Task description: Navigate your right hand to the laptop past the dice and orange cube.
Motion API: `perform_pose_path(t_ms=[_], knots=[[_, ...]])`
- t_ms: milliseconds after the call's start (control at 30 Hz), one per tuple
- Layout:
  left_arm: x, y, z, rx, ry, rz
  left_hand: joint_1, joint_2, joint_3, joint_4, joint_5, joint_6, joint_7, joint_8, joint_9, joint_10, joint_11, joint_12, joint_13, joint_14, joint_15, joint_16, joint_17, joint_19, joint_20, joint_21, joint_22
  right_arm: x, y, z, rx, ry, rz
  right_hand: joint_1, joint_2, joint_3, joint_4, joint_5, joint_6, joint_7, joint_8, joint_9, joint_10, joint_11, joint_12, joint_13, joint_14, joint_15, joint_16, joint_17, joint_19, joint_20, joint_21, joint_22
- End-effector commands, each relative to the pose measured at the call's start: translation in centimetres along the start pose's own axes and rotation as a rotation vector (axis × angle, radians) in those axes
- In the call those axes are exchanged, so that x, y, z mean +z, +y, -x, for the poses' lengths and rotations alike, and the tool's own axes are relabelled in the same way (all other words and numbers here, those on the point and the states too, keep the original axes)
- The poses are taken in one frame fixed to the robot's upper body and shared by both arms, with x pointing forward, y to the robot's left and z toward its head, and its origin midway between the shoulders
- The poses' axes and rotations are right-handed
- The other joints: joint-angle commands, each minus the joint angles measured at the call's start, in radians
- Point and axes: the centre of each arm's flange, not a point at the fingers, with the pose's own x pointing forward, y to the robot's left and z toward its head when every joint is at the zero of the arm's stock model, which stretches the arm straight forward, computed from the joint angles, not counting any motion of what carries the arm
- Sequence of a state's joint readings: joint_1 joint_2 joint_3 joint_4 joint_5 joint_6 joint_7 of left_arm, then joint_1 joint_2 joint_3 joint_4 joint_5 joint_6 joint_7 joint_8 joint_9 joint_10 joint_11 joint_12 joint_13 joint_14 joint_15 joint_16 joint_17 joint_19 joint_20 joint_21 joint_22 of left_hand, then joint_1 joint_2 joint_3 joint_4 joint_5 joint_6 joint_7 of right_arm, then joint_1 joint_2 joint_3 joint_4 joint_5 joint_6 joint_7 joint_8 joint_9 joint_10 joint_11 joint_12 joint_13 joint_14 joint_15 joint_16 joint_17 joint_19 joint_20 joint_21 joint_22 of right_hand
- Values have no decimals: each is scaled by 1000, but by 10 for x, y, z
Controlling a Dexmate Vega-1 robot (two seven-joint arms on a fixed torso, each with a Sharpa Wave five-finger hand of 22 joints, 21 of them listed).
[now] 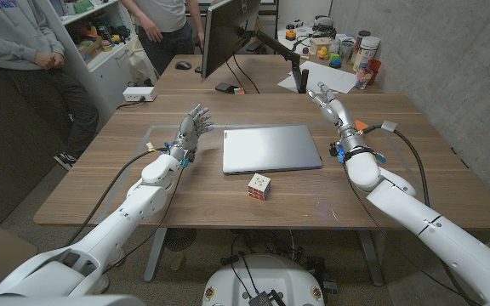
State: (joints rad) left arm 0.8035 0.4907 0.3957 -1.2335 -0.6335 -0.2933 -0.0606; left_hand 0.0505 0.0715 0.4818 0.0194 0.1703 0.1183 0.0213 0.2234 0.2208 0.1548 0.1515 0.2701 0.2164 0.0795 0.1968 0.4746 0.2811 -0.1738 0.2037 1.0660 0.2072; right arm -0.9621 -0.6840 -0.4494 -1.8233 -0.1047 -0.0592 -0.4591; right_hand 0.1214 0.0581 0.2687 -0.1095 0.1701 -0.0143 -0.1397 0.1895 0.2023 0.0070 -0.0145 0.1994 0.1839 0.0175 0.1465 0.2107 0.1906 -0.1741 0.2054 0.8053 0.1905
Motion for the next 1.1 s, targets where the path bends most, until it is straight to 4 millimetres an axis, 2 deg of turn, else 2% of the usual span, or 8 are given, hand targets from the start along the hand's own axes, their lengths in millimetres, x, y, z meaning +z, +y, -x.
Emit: perform_pose_path(t_ms=[33,200,300,367,467,567,867,1100], knots=[[-4,5,1,-1,5,9,0,8,3,1,5,-1,0,1,3,-1,7,6,5,1,8,2,2,-79,10,2,2,60,34,-6,27,-119,259,-2,-11,0,-4,5,-6,-13,0,2,-6,-10,0,4,-7,3,-1,3,-65,11,-8,2],[-5,7,1,1,5,10,0,8,3,1,5,-1,-1,2,3,-3,4,5,5,1,8,1,2,-79,10,2,2,75,53,-9,31,-149,363,-4,-19,-5,-9,5,16,-30,9,1,8,-23,8,3,5,0,4,2,-54,11,-11,2],[-6,10,1,6,5,15,0,8,3,1,5,-2,-2,1,3,-3,5,5,5,1,8,1,2,-79,10,2,2,89,68,-12,50,-170,470,-5,-23,-7,-14,5,59,-58,22,0,35,-44,18,3,15,-5,7,2,-42,11,-15,2],[-6,11,1,6,5,16,-1,8,3,1,5,-2,-2,1,3,-3,6,5,5,2,9,2,2,-79,10,1,2,93,72,-13,59,-167,509,-9,-25,-10,-14,6,71,-68,23,-1,47,-45,22,2,23,-9,10,2,-36,11,-17,2],[-6,13,0,10,1,23,-1,9,2,2,5,-2,-1,1,3,-3,6,5,5,3,9,2,2,-79,10,1,2,105,92,-16,100,-176,621,-22,-32,-17,-10,6,78,-73,23,-1,51,-54,22,2,25,-15,10,3,-29,11,-19,1],[-7,15,0,14,0,25,-2,9,2,3,5,-2,-2,1,3,-4,7,4,5,4,9,3,3,-79,10,1,2,108,104,-18,124,-181,653,-37,-39,-26,-6,7,50,-72,8,-2,26,-48,11,2,13,-20,5,5,-22,11,-24,0],[-10,20,0,21,4,21,-4,10,0,5,5,-2,0,2,3,-4,5,5,5,3,9,2,4,-79,10,0,2,104,141,-28,199,-175,702,-45,-40,-30,-5,9,26,-74,-1,-2,2,-41,3,2,-2,-21,0,5,-22,11,-34,-1],[-8,22,1,17,-1,14,-5,9,0,5,5,-1,0,2,3,-3,7,5,5,2,9,2,4,-80,10,-1,2,83,168,-40,258,-117,758,-45,-36,-29,-5,10,29,-75,1,-2,2,-38,4,2,-5,-22,-1,5,-24,11,-39,-2]])
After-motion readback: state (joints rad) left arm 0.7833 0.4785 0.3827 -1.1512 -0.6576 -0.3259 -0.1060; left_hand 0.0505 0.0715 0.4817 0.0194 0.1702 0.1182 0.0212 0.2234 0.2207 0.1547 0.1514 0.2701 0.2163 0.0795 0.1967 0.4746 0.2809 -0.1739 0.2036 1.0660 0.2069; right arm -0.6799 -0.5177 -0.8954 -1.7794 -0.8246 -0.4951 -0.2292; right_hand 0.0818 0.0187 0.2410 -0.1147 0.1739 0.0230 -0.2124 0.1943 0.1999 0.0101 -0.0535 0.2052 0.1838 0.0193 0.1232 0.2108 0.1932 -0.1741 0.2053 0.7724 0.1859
